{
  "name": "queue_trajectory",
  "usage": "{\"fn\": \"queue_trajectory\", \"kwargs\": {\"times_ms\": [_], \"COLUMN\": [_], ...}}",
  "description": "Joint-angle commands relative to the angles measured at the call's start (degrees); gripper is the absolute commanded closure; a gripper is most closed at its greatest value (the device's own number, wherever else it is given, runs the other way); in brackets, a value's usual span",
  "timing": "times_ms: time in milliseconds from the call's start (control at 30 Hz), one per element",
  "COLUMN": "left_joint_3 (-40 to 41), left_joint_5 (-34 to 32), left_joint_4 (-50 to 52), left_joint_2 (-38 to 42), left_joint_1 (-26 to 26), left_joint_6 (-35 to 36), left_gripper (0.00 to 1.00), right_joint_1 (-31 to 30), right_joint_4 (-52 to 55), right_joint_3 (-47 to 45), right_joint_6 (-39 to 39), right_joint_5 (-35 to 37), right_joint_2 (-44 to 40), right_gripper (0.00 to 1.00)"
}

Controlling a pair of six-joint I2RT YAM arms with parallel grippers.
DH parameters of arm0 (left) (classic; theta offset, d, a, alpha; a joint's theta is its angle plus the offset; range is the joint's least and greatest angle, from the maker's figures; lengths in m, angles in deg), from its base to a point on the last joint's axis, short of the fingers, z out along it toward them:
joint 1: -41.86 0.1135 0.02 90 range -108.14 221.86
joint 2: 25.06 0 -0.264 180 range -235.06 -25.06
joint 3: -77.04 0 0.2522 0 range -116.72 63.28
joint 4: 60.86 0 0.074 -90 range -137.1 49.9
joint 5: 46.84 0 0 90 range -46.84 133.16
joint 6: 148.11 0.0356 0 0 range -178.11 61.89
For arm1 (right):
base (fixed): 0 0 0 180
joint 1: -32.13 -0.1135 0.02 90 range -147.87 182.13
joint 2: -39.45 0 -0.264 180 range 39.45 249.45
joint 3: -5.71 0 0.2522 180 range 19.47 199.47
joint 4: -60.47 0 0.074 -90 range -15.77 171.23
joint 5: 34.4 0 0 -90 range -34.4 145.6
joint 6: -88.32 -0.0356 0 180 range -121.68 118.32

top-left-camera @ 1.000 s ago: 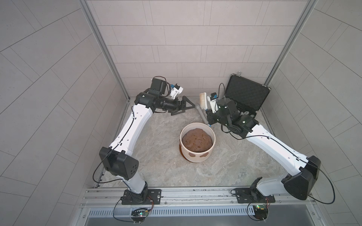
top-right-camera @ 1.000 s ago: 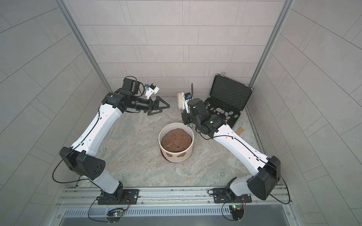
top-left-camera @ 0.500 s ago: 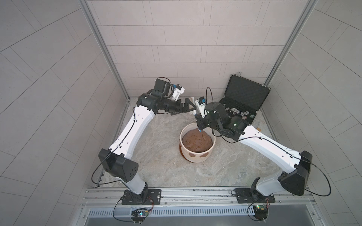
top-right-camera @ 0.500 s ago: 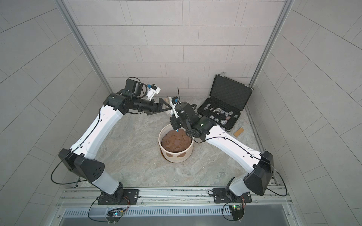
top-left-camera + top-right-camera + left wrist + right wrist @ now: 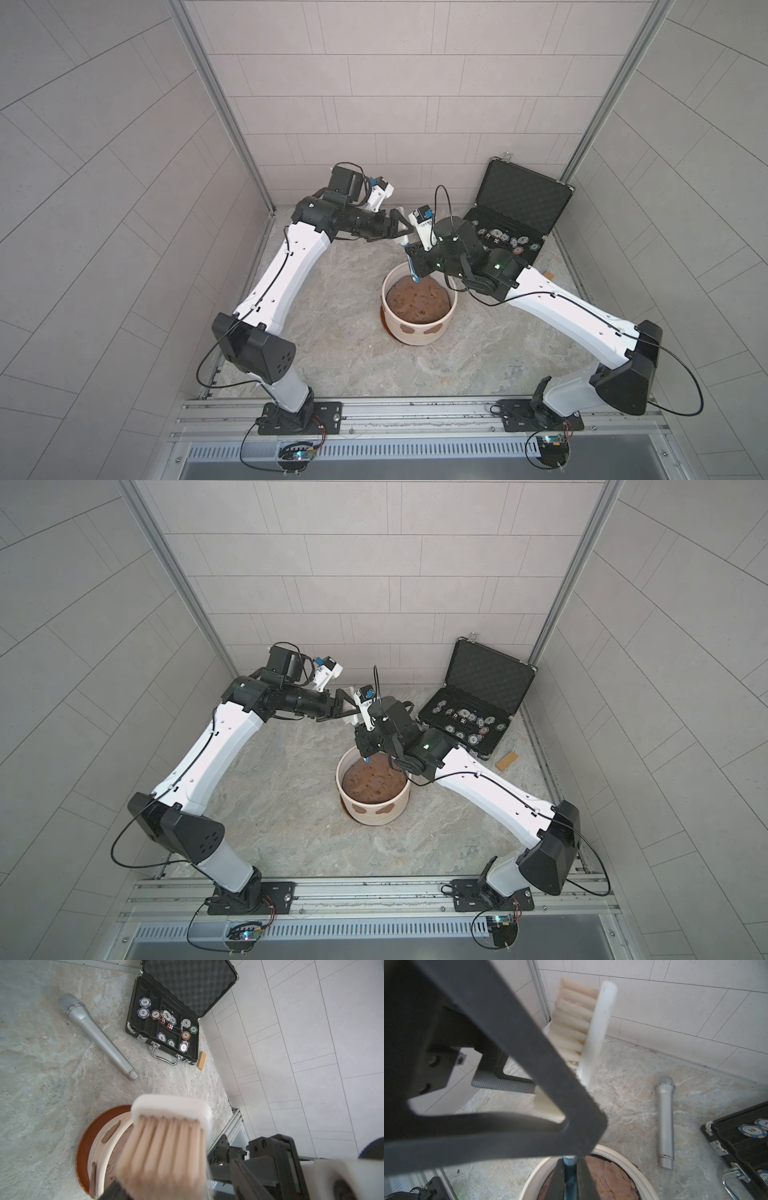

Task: Scrub the dried mud off the ceramic pot
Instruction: Pick up the brush from the center of the board.

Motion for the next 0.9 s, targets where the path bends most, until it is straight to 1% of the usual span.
{"fn": "queue_trajectory", "kwargs": {"times_ms": [0, 167, 233, 300, 333, 367, 433, 467, 500, 567, 600, 633, 667, 700, 767, 800, 833, 867], "left_joint_3": [-1.7, -2.3, -2.4, -2.5, -2.4, -2.4, -2.5, -2.6, -2.7, -2.6, -2.5, -2.5, -2.5, -2.5, -2.7, -3.1, -3.6, -3.9], "left_joint_5": [0.8, 1.3, 1.5, 1.7, 2.0, 2.2, 2.8, 3.3, 4.0, 5.4, 6.4, 7.9, 10.1, 12.8, 20.7, 27.0, 33.1, 37.9], "left_joint_4": [0.5, 0.9, 1.1, 1.3, 1.3, 1.3, 1.4, 1.5, 1.6, 1.6, 1.6, 1.5, 1.3, 1.1, 1.3, 2.0, 2.6, 2.7], "left_joint_2": [-0.7, -0.5, -0.5, -0.3, -0.2, 0.0, 0.3, 0.4, 0.6, 1.0, 1.4, 1.6, 1.7, 2.0, 2.0, 1.8, 1.6, 1.5], "left_joint_1": [-0.2, -0.2, -0.2, -0.1, -0.1, -0.1, -0.1, 0.0, 0.1, 0.3, 0.4, 0.7, 0.9, 1.2, 1.6, 1.7, 1.8, 1.8], "left_joint_6": [0.8, 1.0, 1.3, 1.3, 1.4, 1.5, 1.4, 1.5, 1.6, 1.6, 1.6, 1.7, 2.1, 2.8, 5.9, 8.6, 11.1, 12.1], "left_gripper": [0.48, 0.69, 0.76, 0.77, 0.78, 0.78, 0.78, 0.78, 0.77, 0.77, 0.77, 0.77, 0.77, 0.77, 0.76, 0.76, 0.76, 0.76], "right_joint_1": [-0.4, -0.4, -0.5, -0.5, -0.5, -0.5, -0.4, -0.4, 0.0, 1.8, 3.5, 5.5, 8.1, 10.6, 15.2, 16.1, 16.3, 16.3], "right_joint_4": [-1.9, -1.8, -1.5, -1.0, -0.6, -0.3, -0.2, -0.4, -0.8, -1.8, -3.0, -5.4, -8.3, -12.2, -22.8, -28.0, -31.0, -32.7], "right_joint_3": [1.5, 1.6, 1.6, 1.5, 1.3, 1.0, -0.3, -1.4, -2.5, -5.5, -7.5, -10.1, -12.7, -15.9, -21.9, -24.4, -25.9, -26.7], "right_joint_6": [-1.0, -1.4, -1.6, -2.0, -2.1, -2.2, -2.8, -3.3, -4.0, -6.1, -7.7, -9.5, -12.5, -16.2, -23.8, -26.8, -28.7, -29.7], "right_joint_5": [-1.2, -1.5, -1.6, -2.1, -2.5, -2.8, -3.2, -3.8, -4.9, -10.4, -14.7, -20.6, -26.5, -33.8, -48.0, -52.8, -55.7, -57.9], "right_joint_2": [-0.2, -0.1, 0.0, -0.2, -0.5, -0.9, -2.6, -3.7, -5.2, -8.7, -11.0, -13.2, -15.6, -17.5, -20.1, -20.9, -21.6, -22.0], "right_gripper": [1.00, 1.00, 1.00, 1.00, 0.98, 0.88, 0.62, 0.52, 0.44, 0.36, 0.31, 0.27, 0.21, 0.16, 0.13, 0.12, 0.12, 0.12]}}
